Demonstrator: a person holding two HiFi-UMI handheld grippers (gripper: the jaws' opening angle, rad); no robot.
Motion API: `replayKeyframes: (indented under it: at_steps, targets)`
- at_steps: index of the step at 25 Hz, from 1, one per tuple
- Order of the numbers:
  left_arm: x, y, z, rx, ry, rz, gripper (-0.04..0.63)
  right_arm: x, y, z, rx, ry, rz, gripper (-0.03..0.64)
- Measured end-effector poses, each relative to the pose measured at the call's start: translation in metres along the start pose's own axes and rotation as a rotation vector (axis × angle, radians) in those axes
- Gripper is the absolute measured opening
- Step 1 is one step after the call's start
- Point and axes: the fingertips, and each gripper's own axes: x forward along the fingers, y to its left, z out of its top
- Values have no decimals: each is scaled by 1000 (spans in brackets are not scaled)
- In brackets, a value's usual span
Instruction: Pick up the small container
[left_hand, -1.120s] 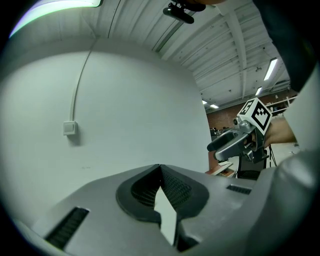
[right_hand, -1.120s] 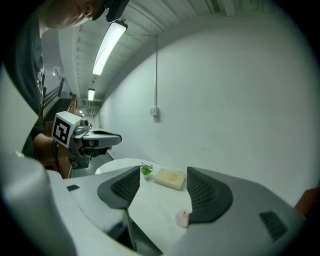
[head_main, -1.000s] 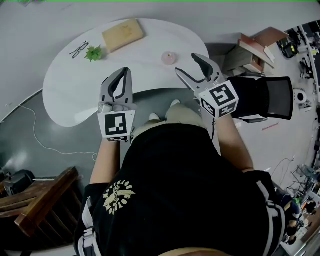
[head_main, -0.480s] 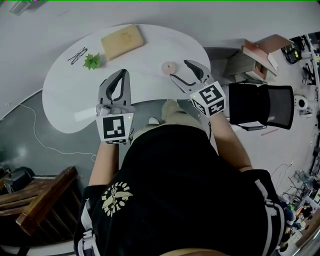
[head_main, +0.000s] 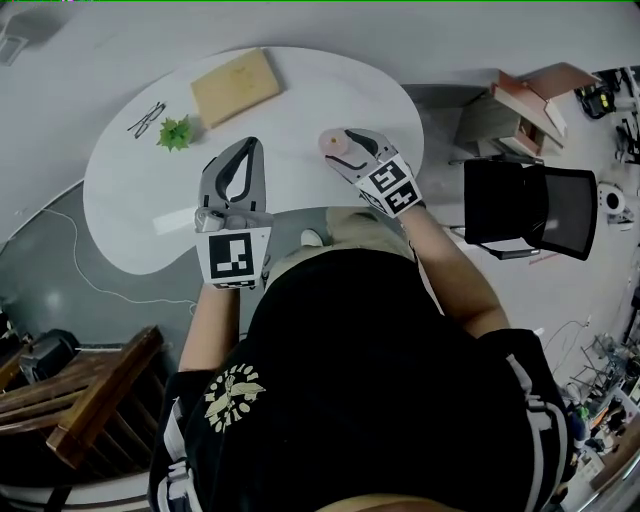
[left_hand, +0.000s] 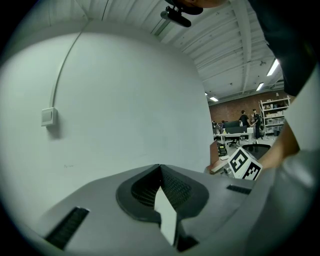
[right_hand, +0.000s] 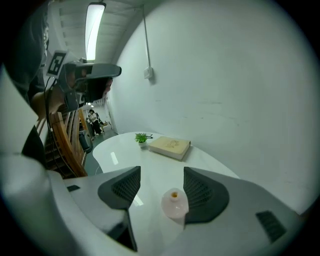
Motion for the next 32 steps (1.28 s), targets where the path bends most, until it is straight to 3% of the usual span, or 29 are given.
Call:
replayKeyframes:
  at_steps: [6,8,18,32]
  targets:
    - [20,2,3,-20,-17,19,21,32,-14,-32,-51,64,1,258]
    - [25,4,0,-24,-7,26,21,41,-18,-39,-87,70,2,225]
    - [35,8,-15,-35,54,56,21,68,-23,-64,-155,116,23,194]
    - [14,11,-19,-19,73,70,21,62,-26,-66,-80,140,-37,155]
